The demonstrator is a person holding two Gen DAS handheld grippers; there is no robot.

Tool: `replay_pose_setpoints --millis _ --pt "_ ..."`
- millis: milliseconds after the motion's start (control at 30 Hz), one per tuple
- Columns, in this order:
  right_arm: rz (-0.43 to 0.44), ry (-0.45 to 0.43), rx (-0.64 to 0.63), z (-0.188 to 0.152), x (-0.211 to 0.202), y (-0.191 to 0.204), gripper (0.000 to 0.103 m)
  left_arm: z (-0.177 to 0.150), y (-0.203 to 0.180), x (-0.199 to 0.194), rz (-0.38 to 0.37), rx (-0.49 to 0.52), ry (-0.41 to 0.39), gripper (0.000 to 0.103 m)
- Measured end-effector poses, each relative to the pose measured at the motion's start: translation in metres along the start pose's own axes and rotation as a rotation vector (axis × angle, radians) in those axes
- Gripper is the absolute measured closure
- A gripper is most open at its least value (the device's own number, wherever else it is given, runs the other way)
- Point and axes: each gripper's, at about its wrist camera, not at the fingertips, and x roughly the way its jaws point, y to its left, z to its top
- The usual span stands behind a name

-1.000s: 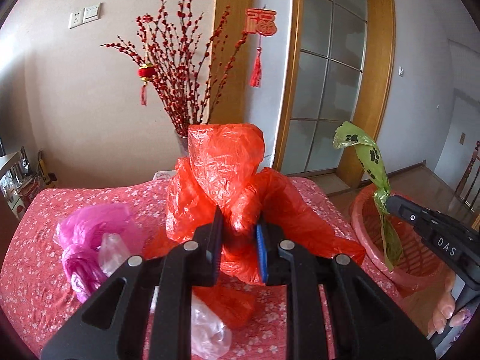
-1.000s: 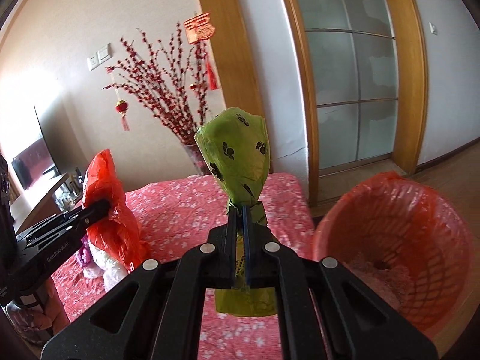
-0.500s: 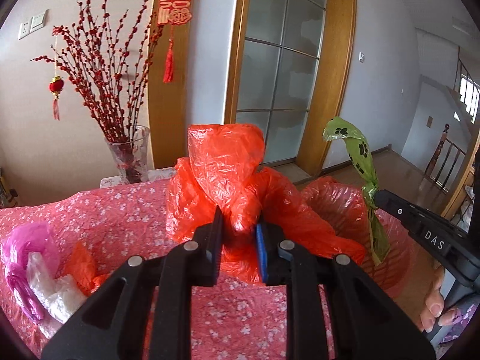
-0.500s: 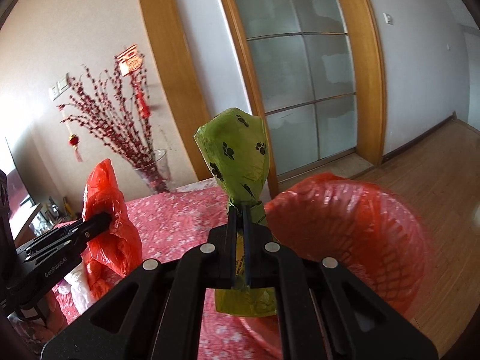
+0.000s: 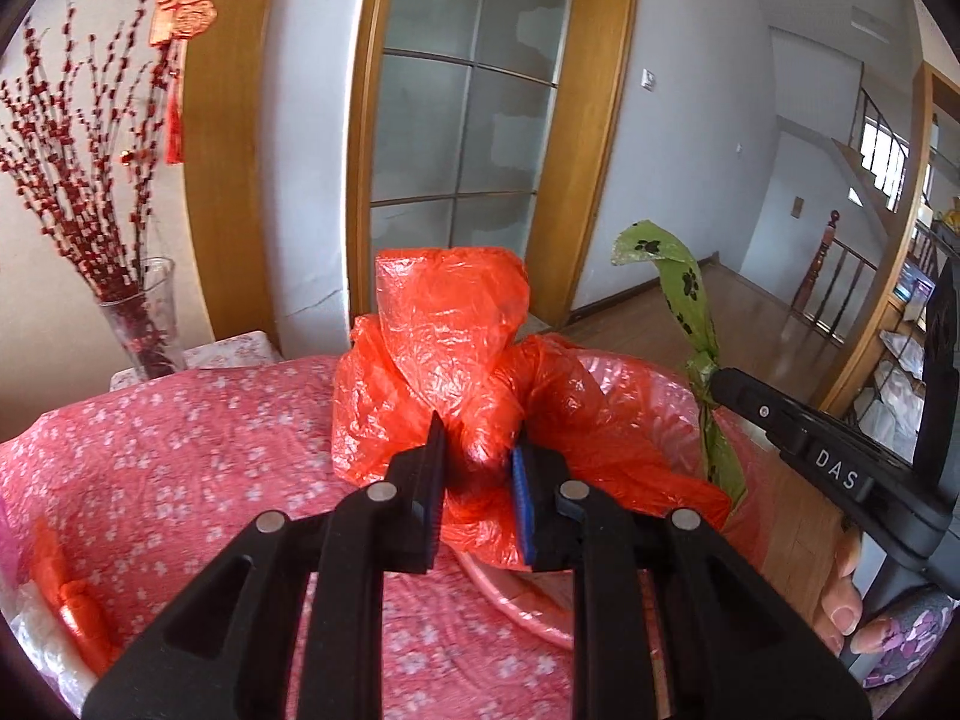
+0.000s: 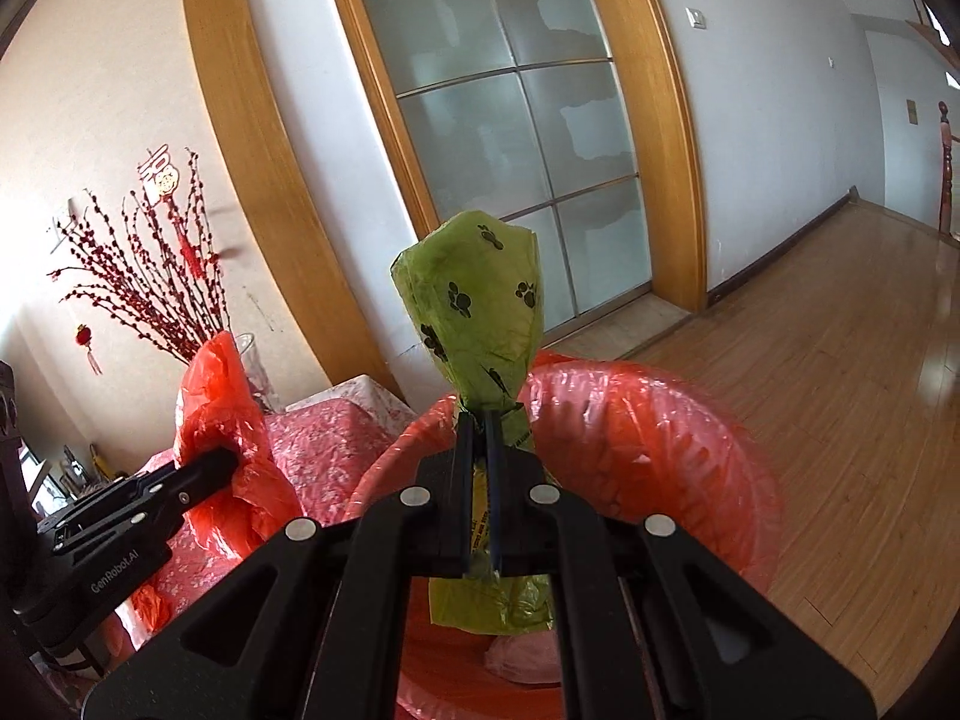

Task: Collect trash
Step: 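Open both grippers to drop the green and red bags into the wastebasket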

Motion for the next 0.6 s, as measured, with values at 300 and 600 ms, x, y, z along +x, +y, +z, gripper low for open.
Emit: replay_pose_setpoints --millis 300,600 --pt "-0.028 0.006 0.055 0.003 0.006 -0.028 0.098 -0.004 -0.024 0.037 -0.057 0.016 0.059 0.08" --pt "-0.035 0.03 0.093 0.0 0.013 -0.041 0.075 -0.013 -0.024 0.051 -0.036 0.013 0.093 0.06"
